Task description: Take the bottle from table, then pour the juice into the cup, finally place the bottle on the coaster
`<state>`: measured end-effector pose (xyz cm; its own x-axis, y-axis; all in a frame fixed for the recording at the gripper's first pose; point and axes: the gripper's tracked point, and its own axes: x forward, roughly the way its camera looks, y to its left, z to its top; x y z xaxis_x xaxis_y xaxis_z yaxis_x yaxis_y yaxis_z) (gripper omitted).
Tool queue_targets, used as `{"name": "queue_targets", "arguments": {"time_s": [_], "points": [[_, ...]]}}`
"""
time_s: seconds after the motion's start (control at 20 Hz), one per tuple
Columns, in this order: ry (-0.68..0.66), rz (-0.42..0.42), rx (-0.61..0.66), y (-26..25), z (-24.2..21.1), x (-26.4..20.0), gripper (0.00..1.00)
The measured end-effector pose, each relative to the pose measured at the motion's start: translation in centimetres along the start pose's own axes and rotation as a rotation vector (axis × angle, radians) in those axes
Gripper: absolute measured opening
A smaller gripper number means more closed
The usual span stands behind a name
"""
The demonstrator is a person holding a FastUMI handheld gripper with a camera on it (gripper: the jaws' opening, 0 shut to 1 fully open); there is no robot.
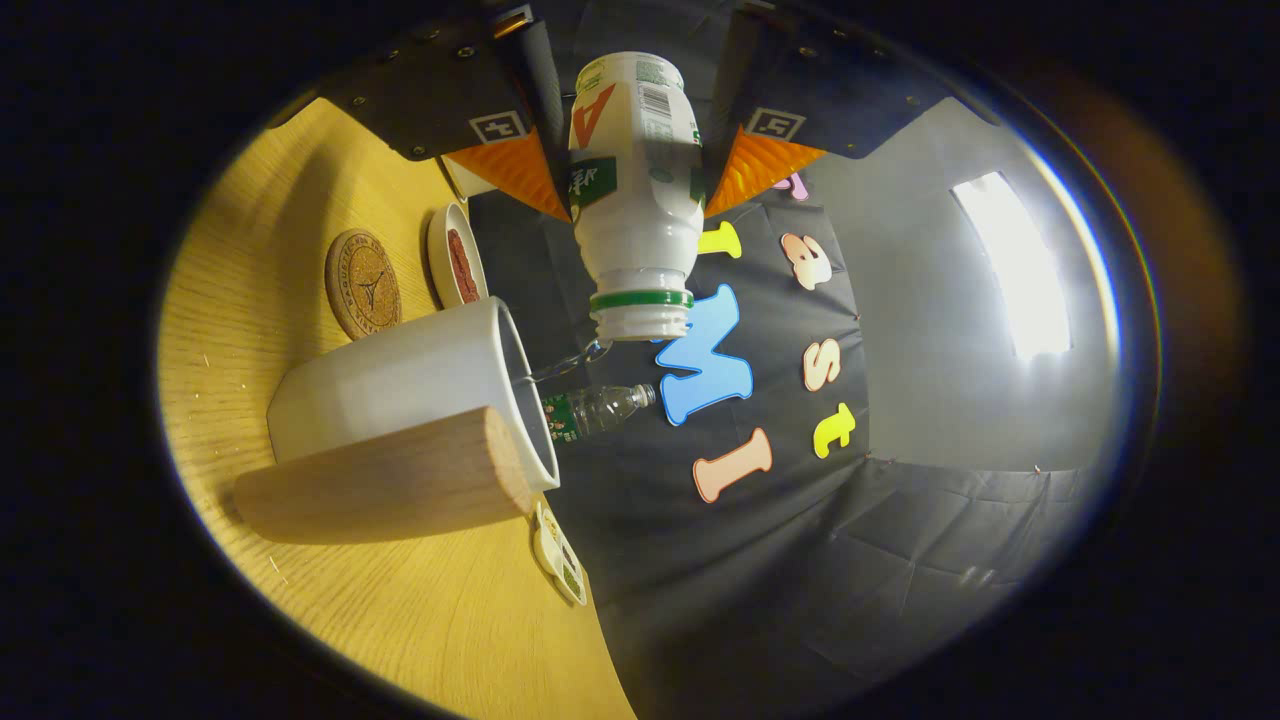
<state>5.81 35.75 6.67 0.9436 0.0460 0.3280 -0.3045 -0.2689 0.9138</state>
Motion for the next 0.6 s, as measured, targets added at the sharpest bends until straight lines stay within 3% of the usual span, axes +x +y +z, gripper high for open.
{"name": "queue_targets", "arguments": {"time_s": [0.6], "points": [[-0.013, -0.011, 0.046, -0.22, 0.54, -0.05, 0.64]]}}
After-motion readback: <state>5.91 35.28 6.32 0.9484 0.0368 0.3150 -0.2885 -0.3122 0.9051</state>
